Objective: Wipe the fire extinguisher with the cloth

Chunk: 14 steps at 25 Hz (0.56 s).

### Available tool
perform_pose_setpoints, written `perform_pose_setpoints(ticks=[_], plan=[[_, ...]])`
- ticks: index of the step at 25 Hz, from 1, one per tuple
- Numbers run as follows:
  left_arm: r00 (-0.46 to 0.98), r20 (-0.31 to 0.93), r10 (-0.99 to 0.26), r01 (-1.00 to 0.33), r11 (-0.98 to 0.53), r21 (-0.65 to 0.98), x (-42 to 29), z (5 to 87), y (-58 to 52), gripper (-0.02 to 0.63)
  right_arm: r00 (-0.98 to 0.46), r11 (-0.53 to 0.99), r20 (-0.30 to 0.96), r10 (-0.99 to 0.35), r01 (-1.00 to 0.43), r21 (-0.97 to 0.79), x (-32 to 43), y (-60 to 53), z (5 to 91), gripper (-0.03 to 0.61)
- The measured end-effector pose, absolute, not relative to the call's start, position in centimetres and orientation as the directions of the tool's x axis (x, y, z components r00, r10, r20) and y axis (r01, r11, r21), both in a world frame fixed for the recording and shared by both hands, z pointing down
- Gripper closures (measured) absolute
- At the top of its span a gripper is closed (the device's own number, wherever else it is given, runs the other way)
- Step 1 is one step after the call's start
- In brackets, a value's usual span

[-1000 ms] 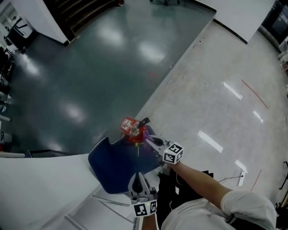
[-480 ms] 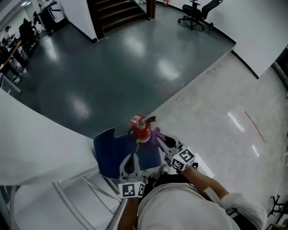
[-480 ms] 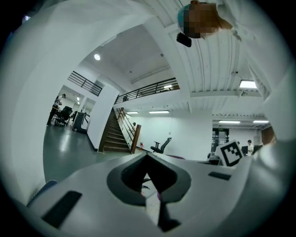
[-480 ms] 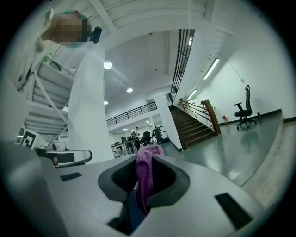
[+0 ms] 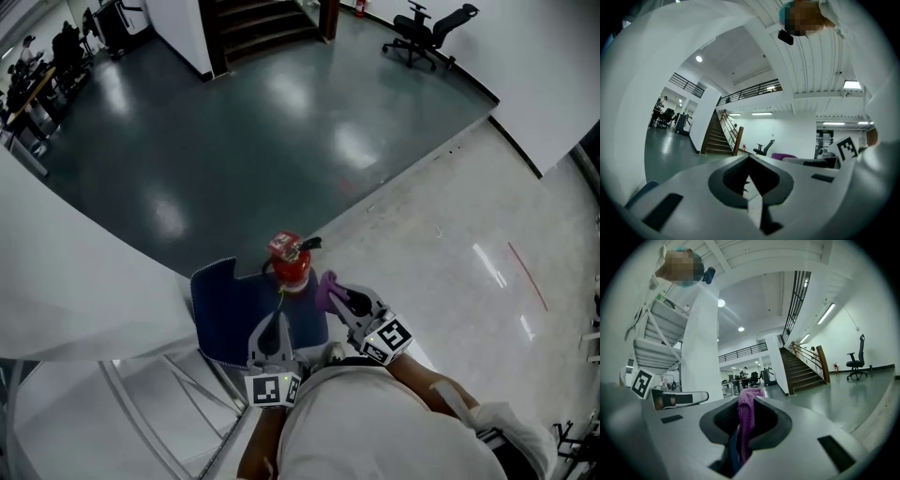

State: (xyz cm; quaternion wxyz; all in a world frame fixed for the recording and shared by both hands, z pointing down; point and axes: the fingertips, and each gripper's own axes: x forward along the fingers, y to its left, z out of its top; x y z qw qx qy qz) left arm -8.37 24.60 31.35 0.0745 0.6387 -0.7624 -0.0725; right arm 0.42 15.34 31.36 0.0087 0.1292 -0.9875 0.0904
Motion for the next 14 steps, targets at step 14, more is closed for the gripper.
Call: perform_pose_setpoints(ticks=[14], plan=[[-0.183, 0.039, -0.982, -0.960, 0.187, 0.207, -9.2, 31.9, 25.7, 0.609, -0.965, 0.949, -0.005, -0.262, -0.257, -0.180, 0.5, 15.2, 30.2, 0.525]])
